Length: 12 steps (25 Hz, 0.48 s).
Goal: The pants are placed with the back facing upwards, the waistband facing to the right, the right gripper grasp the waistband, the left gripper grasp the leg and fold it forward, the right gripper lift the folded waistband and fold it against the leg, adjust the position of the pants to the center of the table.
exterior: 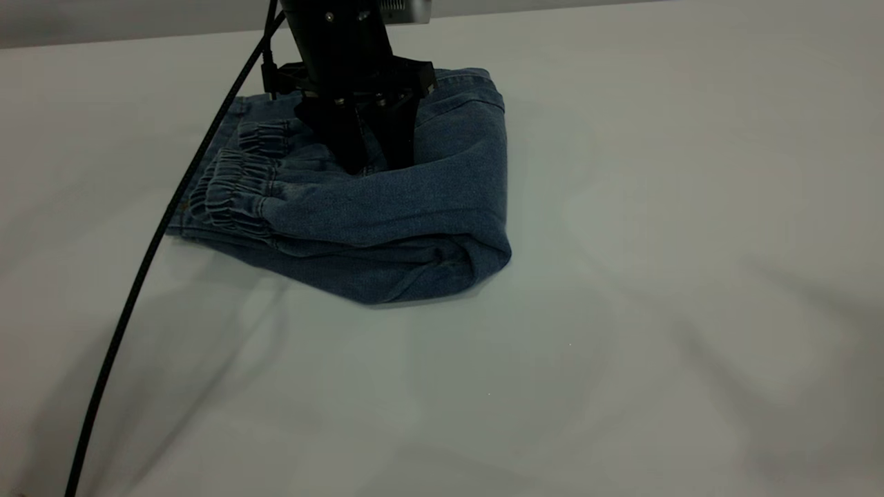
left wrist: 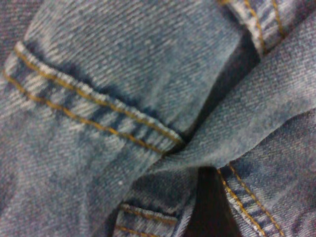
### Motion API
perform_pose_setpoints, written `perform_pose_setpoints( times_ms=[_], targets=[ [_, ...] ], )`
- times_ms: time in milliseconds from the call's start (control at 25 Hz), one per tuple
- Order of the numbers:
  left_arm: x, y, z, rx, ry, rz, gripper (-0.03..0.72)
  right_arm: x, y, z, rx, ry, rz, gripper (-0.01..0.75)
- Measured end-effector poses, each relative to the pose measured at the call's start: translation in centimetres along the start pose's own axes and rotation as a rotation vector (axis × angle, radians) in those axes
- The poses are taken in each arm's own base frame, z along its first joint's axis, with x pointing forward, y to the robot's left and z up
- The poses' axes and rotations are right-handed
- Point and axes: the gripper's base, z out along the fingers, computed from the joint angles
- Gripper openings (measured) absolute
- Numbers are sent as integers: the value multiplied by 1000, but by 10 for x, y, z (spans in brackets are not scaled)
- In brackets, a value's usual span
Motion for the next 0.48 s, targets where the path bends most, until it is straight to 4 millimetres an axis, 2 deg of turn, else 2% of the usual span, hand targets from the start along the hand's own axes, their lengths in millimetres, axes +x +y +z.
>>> perform_pose_setpoints(
  times_ms=[320,480],
  targets=[
    [-1,-7,1,-5,2,-24,420,0,0,0,1,-5,0,583],
    [-6,-10,-16,-21,-47,3,419,-1,0,0,-2,-6,3,583]
  ],
)
